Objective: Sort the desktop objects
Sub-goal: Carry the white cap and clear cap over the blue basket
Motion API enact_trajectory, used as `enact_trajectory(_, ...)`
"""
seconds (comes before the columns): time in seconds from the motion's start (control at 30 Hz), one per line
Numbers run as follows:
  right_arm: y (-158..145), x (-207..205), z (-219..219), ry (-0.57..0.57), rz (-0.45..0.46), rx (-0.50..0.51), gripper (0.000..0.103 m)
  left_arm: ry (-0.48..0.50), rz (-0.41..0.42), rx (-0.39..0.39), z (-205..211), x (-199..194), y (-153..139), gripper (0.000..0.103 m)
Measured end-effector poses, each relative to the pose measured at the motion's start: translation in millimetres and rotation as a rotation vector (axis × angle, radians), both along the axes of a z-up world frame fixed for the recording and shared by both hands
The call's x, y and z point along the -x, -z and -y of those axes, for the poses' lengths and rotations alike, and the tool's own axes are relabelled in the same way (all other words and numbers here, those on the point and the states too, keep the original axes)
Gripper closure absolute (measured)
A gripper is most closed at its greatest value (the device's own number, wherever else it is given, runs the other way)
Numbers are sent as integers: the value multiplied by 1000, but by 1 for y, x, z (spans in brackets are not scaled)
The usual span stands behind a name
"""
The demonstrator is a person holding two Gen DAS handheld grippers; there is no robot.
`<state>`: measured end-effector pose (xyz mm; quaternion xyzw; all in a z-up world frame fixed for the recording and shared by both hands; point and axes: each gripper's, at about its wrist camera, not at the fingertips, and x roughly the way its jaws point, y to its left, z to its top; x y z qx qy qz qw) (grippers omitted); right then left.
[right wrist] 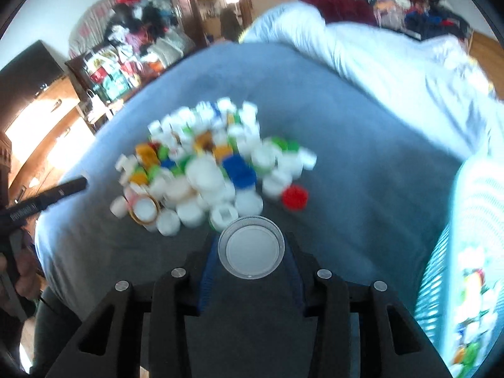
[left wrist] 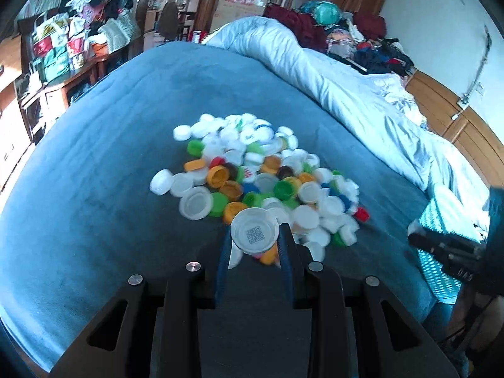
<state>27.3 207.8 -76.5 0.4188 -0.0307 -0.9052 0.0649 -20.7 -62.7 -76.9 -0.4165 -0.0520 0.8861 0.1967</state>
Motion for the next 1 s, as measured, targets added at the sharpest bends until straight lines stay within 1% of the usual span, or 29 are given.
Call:
enact_trajectory(0.07,-17,-4,-3,15,-22,-19,59,6,-9,7,-10,-4,-9,78)
enact_trajectory(0.13,-34,-8,-8,35,-47,-36,59,23,-16,-2,-21,-7,-19,78)
enact_trajectory(0.23,-58,-20,-21,70,-84,-57,59,69,-48,2,-45,-14,-36,78)
enact_trajectory(0.33,-77,-34,-39,109,-114,-72,59,128,-73,-7,-76,-20,-52,78)
enact_trajectory(0.5,-104,-61,-75,196,-166,-113,59,257,-126,-17,-142,-34,-80,78)
enact_trajectory(0.67,-121,-86,-110,273,-197,-137,59,356,-163,-24,-201,-46,-102,78)
enact_trajectory(0.8,-128,-103,-135,323,-205,-139,59,414,-179,-23,-237,-54,-115,78)
enact_trajectory(1.0,-134,-117,-165,369,-200,-136,59,485,-189,-30,-281,-66,-133,78)
